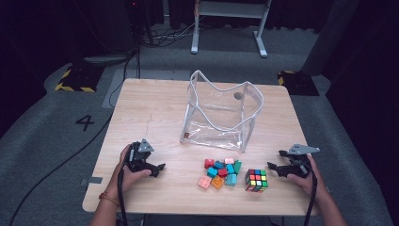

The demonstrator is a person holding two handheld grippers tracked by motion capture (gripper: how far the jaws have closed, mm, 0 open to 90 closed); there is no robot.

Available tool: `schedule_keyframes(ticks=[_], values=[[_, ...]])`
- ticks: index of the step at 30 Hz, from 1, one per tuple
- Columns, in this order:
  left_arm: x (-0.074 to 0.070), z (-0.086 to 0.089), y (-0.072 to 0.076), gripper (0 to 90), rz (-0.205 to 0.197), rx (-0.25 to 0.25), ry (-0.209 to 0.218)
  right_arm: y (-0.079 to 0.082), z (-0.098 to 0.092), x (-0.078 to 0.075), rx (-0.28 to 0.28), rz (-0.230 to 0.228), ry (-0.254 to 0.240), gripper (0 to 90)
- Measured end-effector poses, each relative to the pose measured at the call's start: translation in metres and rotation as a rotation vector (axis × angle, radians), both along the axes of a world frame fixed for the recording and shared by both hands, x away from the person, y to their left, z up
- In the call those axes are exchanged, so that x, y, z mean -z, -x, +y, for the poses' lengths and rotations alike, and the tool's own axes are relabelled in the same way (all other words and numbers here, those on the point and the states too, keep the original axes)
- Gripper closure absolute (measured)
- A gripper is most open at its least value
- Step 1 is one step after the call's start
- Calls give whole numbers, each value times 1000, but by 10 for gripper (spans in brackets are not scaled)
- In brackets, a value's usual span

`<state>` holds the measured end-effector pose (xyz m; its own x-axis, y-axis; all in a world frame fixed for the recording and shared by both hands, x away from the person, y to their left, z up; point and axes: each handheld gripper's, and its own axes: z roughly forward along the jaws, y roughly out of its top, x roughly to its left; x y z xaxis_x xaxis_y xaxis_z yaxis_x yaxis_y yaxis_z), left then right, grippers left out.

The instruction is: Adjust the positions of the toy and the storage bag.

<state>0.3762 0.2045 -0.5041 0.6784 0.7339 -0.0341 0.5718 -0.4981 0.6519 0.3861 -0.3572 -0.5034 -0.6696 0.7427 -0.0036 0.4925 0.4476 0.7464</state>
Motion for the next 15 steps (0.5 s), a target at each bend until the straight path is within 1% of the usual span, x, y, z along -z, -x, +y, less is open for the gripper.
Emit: schedule_keyframes(ticks=[3, 4, 8, 10, 11, 13, 15], values=[[0, 0, 0, 0, -3, 0, -6, 0, 0, 0, 0, 0, 0, 195], [-1, 0, 0, 0, -11, -1, -11, 0, 0, 0, 0, -1, 1, 194], [0, 0, 0, 0, 0, 1, -2, 0, 0, 0, 3, 1, -3, 195], [0, 0, 0, 1, 0, 0, -1, -1, 0, 0, 6, 2, 3, 195], [-1, 0, 0, 2, -7, -1, -12, -1, 1, 0, 7, 1, 4, 194], [0, 0, 0, 2, -1, -1, -2, -1, 1, 0, 8, 0, 2, 195], [-1, -1, -1, 0, -7, -11, -8, -2, 1, 0, 7, 1, 3, 195]])
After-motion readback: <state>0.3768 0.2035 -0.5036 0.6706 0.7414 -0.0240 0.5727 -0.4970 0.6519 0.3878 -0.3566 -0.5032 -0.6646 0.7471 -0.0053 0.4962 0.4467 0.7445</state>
